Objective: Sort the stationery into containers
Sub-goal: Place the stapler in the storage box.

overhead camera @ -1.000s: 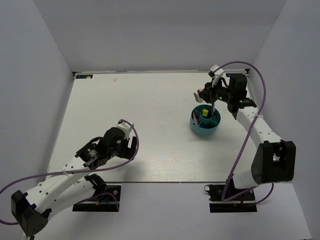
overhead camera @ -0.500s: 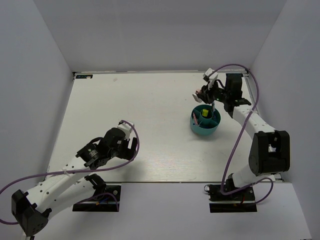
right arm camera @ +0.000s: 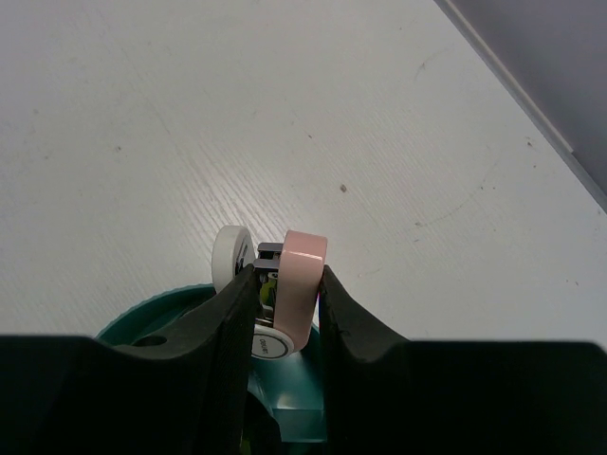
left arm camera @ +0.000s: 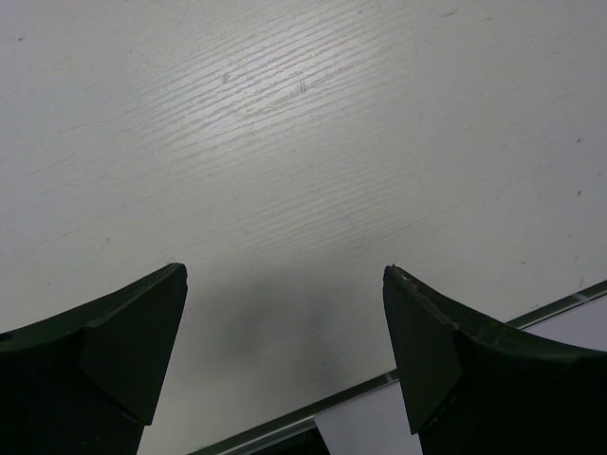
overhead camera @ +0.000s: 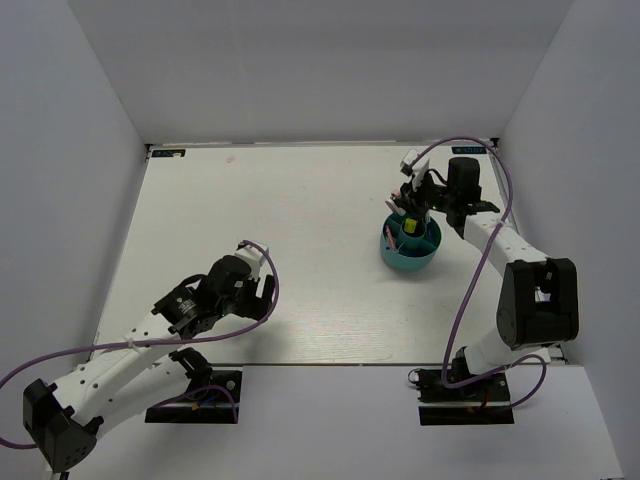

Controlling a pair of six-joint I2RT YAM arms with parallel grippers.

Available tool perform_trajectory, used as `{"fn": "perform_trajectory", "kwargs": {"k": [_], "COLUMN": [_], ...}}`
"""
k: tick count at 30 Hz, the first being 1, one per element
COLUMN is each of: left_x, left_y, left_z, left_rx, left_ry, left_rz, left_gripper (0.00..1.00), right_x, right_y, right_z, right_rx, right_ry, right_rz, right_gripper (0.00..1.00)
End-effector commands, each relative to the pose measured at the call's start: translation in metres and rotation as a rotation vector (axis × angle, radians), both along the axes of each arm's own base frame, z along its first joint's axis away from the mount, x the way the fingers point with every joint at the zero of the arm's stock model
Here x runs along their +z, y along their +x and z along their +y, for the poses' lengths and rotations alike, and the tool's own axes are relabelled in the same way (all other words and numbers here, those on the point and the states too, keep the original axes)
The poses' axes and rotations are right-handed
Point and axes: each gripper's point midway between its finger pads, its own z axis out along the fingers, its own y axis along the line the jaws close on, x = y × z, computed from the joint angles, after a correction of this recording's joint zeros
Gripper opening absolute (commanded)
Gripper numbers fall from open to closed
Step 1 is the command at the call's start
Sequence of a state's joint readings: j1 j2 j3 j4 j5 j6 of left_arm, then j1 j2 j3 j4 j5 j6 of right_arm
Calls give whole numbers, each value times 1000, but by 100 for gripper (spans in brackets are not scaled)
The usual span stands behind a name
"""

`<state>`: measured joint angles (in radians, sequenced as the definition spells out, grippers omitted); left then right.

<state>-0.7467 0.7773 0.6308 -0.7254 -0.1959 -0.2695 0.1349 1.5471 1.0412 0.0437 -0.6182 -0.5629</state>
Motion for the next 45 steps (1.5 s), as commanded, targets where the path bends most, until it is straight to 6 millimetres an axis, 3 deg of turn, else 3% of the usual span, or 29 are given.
{"fn": "perform_trajectory", "kwargs": {"k": [1,23,27,31,36,44,45], "left_x": [3,3,3,2,3,4,2], "left_y": [4,4,4,3,4,4,3], "left_z": [0,1,1,0,0,1,2], "left_rx": [0,0,-1,-4,-1,-2,0], "left_ry": [0,0,3,3,-1,0,4], "left_rz": [-16,-20,-20,-17,-21,-25,-21], "left_gripper": [94,94,94,94,94,94,94], "right_x": [-2,-21,-21,-18,-12,4,7], "right_y": [-3,-4,-3,-3,0,5,4], "right_z": [0,-3,-4,-4,-6,-6,-6], "right_rx": [34,39,40,31,14,2,-7], "right_ry": [-18,-58,-61,-61,-63,-38,-26], "right_rz": [-19,58,55,51,34,7,13], "right_gripper": [6,9,19,42,58,61,58]}}
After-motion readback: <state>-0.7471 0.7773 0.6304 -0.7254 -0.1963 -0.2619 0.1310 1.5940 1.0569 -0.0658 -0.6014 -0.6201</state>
